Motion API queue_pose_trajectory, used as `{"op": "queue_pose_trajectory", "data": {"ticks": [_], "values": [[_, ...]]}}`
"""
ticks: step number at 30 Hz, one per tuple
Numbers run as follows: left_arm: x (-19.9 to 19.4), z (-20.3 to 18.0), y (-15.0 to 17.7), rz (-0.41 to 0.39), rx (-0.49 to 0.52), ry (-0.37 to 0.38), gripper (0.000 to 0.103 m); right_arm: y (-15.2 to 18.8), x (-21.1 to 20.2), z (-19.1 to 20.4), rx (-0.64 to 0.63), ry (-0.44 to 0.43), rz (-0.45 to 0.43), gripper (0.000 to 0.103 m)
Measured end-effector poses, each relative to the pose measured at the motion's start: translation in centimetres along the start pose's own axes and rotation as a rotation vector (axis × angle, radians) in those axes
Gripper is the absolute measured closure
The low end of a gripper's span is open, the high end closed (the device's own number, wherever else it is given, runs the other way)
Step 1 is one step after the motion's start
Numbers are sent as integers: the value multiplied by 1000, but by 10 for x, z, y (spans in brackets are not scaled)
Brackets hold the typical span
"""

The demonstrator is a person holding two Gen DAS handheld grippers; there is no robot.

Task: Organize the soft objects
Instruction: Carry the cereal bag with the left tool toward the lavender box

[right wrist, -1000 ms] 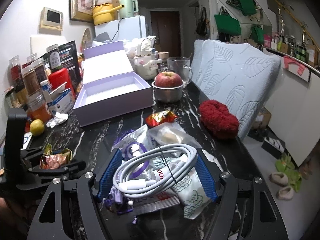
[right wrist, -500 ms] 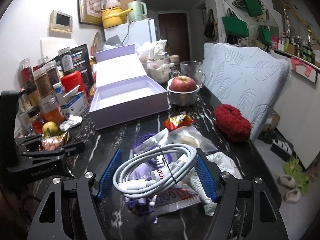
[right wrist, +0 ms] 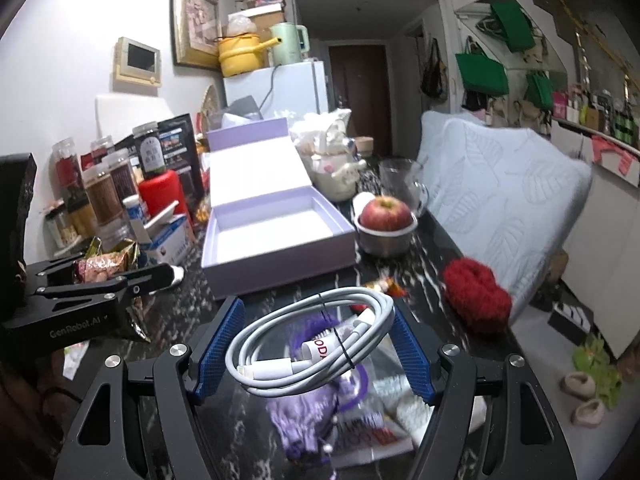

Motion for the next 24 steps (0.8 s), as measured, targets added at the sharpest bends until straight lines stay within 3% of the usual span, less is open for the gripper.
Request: {"op": "queue_pose_trajectory", "data": {"ticks": [11,24], "values": [[-8,21,-46,-96,8,-25,56,-46,19,23,-55,-64,-31,30],[18,55,-98,-174,-5,-47,56,-101,61,36,-107,-97,-49,30]]}}
Point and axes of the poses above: each gripper's, at about its wrist camera, not at the fingertips, and x roughly the way its jaws point, z to its left, y to its underside, the point moved 5 cm from there along x, roughly the way its jaws point, and after that the axes turned 4 degrees about -z, right-handed, at the moved point
